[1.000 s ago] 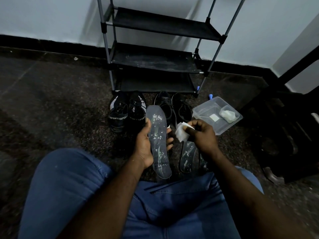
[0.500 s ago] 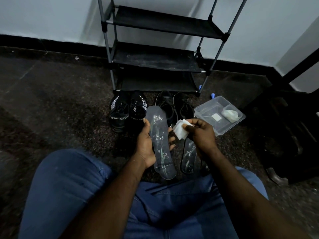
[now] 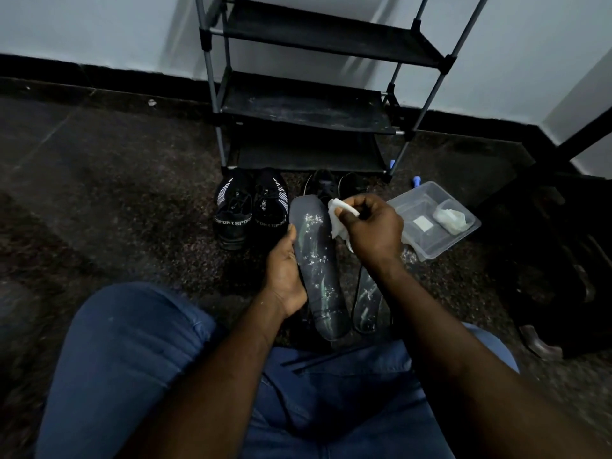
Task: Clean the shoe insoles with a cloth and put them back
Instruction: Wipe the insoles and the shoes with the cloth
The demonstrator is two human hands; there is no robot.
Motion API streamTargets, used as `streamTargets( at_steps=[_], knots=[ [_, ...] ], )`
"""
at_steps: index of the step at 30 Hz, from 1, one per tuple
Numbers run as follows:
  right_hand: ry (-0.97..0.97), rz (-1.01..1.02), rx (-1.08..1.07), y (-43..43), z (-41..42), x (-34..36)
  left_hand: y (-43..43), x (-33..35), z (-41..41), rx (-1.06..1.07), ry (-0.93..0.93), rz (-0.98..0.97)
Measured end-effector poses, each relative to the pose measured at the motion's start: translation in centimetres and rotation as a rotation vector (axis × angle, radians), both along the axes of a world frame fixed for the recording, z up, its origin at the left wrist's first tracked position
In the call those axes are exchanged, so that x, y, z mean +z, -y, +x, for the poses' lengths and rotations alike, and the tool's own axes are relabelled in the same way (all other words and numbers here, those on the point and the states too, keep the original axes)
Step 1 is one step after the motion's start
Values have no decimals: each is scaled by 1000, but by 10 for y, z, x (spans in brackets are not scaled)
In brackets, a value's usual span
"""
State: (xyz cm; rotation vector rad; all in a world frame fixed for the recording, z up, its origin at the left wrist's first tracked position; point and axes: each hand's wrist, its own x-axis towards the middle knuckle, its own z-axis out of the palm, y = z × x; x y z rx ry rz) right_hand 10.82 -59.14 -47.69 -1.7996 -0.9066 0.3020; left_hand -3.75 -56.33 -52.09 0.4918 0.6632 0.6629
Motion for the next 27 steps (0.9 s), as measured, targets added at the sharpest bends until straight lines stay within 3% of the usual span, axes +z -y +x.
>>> streamTargets(
  at_steps=[7, 17, 27],
  knots=[
    [128, -131, 100, 2, -1, -6, -7, -3, 1, 68, -228, 80],
    [-229, -169, 83, 8, 9, -25, -7, -2, -2, 44, -248, 126],
    [-189, -166, 57, 6, 13, -25, -10, -1, -2, 39, -316, 252]
  ],
)
